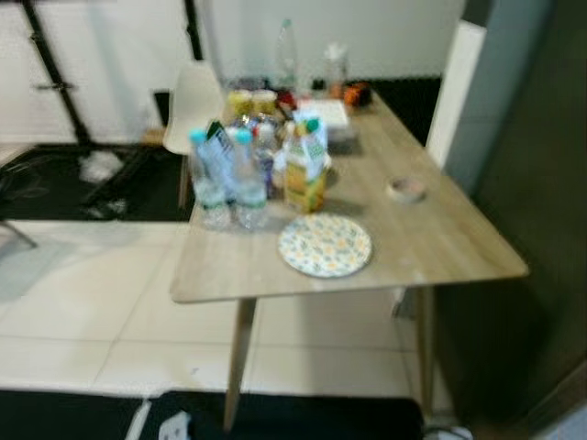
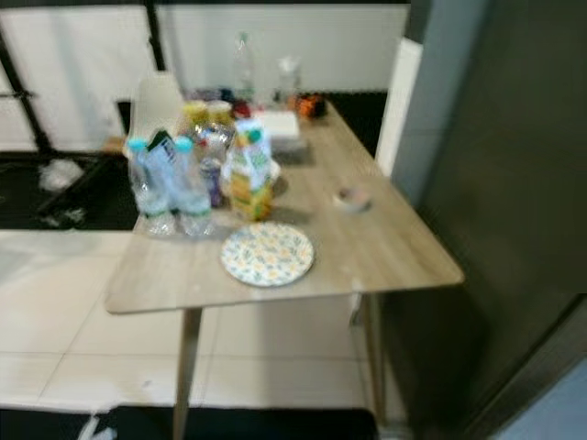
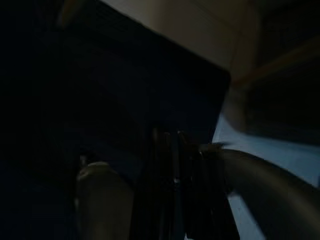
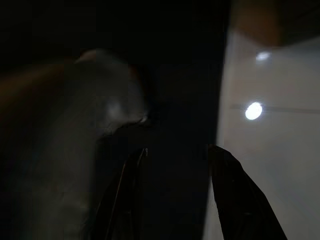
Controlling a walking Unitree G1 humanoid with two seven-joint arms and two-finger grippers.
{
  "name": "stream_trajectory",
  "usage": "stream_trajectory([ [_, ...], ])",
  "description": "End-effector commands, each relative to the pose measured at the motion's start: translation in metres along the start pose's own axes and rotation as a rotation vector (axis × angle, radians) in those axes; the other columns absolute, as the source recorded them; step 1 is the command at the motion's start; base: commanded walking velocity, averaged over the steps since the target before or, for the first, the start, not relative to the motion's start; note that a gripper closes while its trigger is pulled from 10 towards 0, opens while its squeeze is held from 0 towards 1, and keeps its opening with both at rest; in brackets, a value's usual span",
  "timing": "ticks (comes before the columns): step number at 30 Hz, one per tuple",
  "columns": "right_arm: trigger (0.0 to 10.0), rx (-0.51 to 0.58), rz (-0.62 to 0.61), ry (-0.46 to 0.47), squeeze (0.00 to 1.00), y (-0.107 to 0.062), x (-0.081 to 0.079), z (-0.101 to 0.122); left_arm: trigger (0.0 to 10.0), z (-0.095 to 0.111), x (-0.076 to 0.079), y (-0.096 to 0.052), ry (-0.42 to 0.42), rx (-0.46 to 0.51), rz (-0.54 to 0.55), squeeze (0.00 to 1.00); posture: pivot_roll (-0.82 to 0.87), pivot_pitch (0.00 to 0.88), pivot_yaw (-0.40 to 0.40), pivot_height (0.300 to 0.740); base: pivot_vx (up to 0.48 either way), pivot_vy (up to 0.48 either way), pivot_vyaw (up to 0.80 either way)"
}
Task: Restocking fridge
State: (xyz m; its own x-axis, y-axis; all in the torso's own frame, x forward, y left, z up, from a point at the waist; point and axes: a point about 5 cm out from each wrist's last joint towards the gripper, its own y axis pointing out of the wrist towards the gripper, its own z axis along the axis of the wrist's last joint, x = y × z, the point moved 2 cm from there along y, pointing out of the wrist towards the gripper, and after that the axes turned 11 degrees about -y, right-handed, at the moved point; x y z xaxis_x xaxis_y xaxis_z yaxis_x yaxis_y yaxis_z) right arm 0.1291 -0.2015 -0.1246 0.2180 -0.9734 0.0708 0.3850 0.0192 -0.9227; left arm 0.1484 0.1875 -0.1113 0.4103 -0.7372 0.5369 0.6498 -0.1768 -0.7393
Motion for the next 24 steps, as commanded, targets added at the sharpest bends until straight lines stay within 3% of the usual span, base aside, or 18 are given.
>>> stream_trajectory([
  [1,10.0,0.015,-0.009,-0.013,0.0,0.0001,0.0048,0.0067,10.0,0.0035,0.0028,0.0017,0.022,0.004,-0.006,0.0,-0.06,0.0,0.052,0.74,0.0,0.0,-0.76],
  [18,10.0,0.024,0.0,-0.02,0.0,0.0002,0.004,0.0083,10.0,0.0007,0.0033,0.0018,0.033,-0.009,-0.006,0.0,-0.06,0.0,0.051,0.74,0.0,0.0,-0.76],
  [24,10.0,0.068,0.01,-0.017,0.0,0.0008,0.0011,0.0156,10.0,0.0,0.0009,0.0004,0.027,-0.013,-0.006,0.0,-0.06,0.0,0.051,0.74,0.0,-0.085,0.0],
])
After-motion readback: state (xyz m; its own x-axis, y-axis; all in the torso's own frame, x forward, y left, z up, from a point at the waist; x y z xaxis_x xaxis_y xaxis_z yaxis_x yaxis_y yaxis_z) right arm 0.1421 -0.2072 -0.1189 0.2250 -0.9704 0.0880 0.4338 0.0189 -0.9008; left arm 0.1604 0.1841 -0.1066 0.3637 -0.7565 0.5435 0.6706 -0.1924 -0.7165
